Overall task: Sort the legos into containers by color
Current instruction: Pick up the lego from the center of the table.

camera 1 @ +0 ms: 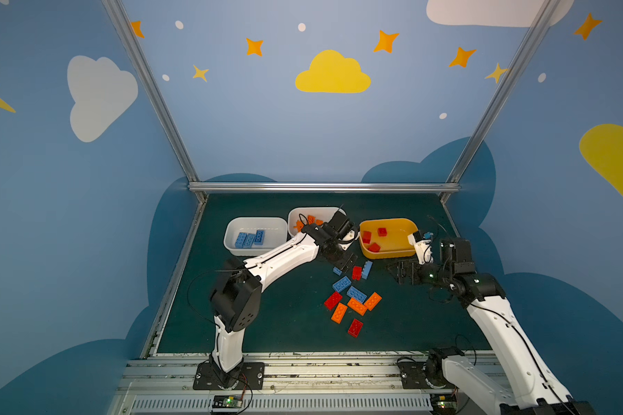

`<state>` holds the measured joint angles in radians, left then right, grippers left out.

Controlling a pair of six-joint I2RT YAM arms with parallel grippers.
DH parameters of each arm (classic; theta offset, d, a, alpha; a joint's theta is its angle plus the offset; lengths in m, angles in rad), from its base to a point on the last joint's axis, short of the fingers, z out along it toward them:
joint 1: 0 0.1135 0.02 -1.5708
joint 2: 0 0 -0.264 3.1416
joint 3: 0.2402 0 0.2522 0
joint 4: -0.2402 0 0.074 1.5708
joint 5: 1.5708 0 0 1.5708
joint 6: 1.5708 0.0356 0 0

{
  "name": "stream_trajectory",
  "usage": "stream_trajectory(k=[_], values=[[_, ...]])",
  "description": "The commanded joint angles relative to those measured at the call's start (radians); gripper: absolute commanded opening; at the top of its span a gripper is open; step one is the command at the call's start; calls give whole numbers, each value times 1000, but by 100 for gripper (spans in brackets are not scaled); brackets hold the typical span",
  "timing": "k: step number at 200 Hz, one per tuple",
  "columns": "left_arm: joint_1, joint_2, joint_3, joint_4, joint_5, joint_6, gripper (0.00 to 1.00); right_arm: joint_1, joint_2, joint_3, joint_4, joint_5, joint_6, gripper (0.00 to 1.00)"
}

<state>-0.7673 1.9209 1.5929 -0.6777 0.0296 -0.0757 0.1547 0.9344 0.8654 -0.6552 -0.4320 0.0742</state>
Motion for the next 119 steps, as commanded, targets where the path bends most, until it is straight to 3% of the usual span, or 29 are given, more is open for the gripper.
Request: stream_trajectory(k=[1, 35, 92, 119], values=[[-1, 29, -24, 52, -88, -4, 76, 6, -12, -15, 5, -27, 4, 98], [0, 129, 7, 72, -167, 11, 75, 14, -14, -23, 5, -25, 7, 98], [10, 264, 103, 86, -134, 12, 74, 14, 0, -22, 10, -19, 3, 98], [14, 316, 146, 86, -126, 4, 67, 14, 14, -21, 17, -24, 0, 98]])
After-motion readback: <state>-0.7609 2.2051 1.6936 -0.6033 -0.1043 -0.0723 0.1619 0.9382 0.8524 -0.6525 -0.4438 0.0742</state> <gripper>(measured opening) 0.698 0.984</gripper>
